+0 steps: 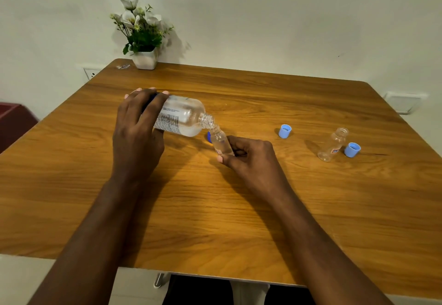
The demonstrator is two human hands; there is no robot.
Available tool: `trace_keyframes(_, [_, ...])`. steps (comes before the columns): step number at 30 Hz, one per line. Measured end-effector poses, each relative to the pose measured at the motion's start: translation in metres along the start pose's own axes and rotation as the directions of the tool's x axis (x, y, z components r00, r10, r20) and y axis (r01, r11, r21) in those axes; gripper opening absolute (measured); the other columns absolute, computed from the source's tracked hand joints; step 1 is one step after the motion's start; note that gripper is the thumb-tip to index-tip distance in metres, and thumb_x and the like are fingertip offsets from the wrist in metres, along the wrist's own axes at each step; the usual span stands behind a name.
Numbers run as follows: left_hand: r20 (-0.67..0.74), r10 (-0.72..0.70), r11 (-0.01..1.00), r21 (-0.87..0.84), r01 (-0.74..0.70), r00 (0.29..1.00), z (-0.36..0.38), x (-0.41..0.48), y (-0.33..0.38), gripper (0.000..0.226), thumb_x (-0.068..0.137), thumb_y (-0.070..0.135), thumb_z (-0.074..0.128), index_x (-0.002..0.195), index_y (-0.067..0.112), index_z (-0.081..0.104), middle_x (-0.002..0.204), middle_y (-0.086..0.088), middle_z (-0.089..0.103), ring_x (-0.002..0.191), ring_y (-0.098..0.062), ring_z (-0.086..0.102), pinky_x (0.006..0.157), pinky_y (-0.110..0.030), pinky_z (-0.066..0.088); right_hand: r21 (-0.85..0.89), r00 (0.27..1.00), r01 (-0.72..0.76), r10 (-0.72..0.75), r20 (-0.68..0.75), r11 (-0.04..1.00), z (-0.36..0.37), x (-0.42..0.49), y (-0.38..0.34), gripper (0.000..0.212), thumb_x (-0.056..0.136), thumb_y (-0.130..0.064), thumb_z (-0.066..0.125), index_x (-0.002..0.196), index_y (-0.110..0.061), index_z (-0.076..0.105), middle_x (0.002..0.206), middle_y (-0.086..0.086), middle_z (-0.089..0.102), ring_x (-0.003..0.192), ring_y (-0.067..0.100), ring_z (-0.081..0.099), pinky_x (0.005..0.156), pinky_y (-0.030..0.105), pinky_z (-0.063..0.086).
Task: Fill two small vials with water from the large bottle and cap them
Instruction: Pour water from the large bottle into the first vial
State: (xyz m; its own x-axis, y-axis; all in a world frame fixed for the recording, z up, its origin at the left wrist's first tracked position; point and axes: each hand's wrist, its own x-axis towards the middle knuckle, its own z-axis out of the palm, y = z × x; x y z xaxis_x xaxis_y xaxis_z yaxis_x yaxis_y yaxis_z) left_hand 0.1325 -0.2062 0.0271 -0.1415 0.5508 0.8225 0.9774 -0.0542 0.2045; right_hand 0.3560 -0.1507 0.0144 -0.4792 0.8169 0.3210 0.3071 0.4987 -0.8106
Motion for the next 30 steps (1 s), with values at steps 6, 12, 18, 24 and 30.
trace_keyframes(6, [0.006,0.000,1.000,-0.001,0.000,1.000,0.0006,-0.0004,-0.0007,0.062,0.073,-0.019,0.061,0.131,0.002,0.053,0.130,-0.021,0.054,0.127,-0.036,0.043,0.111,-0.038,0.030,-0.005,1.000,-0.001,0.001,0.007,1.000,-0.0003,-0.0001,-0.0005,0.028,0.081,-0.023,0.072,0.102,-0.005,0.068,0.090,0.016,0.073,0.085,0.036,0.068,0.077,0.055,0.053])
trace_keyframes(12, [0.007,0.009,1.000,-0.013,-0.009,1.000,0.0017,-0.0011,-0.0019,0.062,0.074,-0.017,0.063,0.132,0.002,0.052,0.130,-0.021,0.053,0.128,-0.035,0.042,0.109,-0.042,0.034,0.020,1.000,-0.013,0.013,0.007,1.000,-0.0005,-0.0011,-0.0027,0.023,0.081,-0.021,0.073,0.103,-0.012,0.072,0.090,0.007,0.076,0.083,0.027,0.071,0.077,0.051,0.054])
trace_keyframes(18, [0.025,0.020,0.999,-0.025,-0.020,0.999,0.0031,-0.0023,-0.0048,0.065,0.073,-0.013,0.066,0.134,0.005,0.050,0.131,-0.019,0.052,0.128,-0.033,0.042,0.107,-0.049,0.037,0.027,1.000,-0.005,0.004,0.012,1.000,-0.0008,-0.0013,-0.0019,0.021,0.081,-0.022,0.073,0.100,-0.013,0.072,0.087,0.006,0.076,0.081,0.026,0.070,0.076,0.051,0.054])
trace_keyframes(24, [0.083,0.009,0.999,-0.042,-0.005,0.997,0.0040,-0.0046,-0.0058,0.067,0.072,0.004,0.072,0.135,0.010,0.050,0.131,-0.012,0.054,0.119,-0.030,0.049,0.099,-0.034,0.039,0.080,1.000,0.013,-0.013,-0.002,0.997,-0.0020,-0.0019,-0.0040,0.021,0.082,-0.024,0.072,0.103,-0.018,0.073,0.090,0.003,0.077,0.083,0.023,0.071,0.076,0.049,0.054])
trace_keyframes(30, [0.125,-0.009,0.998,-0.059,0.017,0.992,0.0049,-0.0062,-0.0048,0.070,0.072,0.015,0.078,0.136,0.013,0.048,0.130,-0.010,0.055,0.115,-0.028,0.050,0.093,-0.037,0.043,0.101,1.000,0.014,-0.012,-0.016,0.995,-0.0026,-0.0017,-0.0041,0.021,0.084,-0.019,0.073,0.104,-0.016,0.074,0.092,0.003,0.077,0.086,0.023,0.071,0.079,0.050,0.054])
